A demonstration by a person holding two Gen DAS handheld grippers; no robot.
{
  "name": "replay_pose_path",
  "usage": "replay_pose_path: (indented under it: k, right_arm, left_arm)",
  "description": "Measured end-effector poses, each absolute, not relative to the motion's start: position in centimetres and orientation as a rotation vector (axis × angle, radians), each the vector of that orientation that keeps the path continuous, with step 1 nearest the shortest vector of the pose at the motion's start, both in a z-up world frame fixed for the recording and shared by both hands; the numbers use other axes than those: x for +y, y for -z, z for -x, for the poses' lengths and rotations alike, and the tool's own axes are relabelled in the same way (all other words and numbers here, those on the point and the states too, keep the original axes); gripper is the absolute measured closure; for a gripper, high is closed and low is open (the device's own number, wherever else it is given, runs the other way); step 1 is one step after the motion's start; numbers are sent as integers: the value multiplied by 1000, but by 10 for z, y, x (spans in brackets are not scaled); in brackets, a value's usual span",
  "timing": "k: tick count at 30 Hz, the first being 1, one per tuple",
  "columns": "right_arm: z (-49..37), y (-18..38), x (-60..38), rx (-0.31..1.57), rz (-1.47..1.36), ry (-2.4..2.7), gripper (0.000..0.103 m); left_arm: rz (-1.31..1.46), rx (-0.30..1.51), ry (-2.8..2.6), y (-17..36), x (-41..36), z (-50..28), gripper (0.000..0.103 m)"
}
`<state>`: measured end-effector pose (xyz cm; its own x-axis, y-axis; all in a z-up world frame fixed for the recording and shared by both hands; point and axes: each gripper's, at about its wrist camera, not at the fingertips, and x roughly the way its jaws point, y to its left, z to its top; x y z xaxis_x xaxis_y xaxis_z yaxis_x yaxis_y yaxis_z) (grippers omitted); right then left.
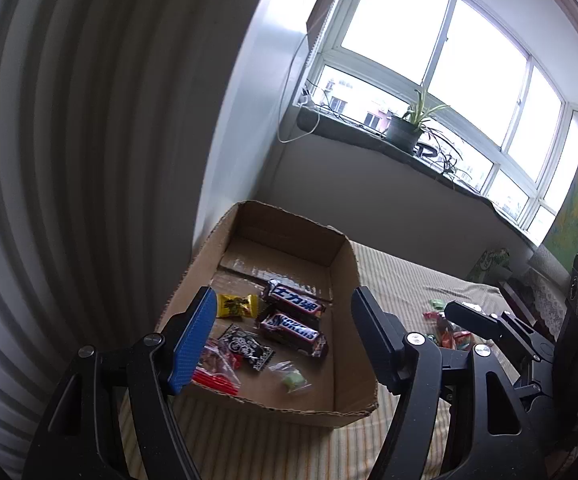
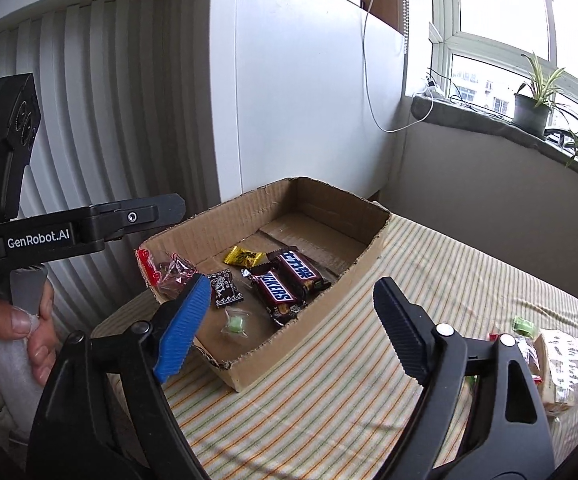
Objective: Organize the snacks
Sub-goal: 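Move both tools back to the remaining snacks on the bed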
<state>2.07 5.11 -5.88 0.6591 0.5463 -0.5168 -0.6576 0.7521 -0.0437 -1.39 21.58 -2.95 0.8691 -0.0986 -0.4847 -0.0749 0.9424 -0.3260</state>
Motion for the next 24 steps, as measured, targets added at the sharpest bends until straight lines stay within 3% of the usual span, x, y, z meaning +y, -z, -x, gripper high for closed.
replay_pose_path:
  k: [24]
  right_arm:
    - [-33,86,-163,560,-20,-387,17]
  left_arm:
    - [82,616,261,19,39,-25,28]
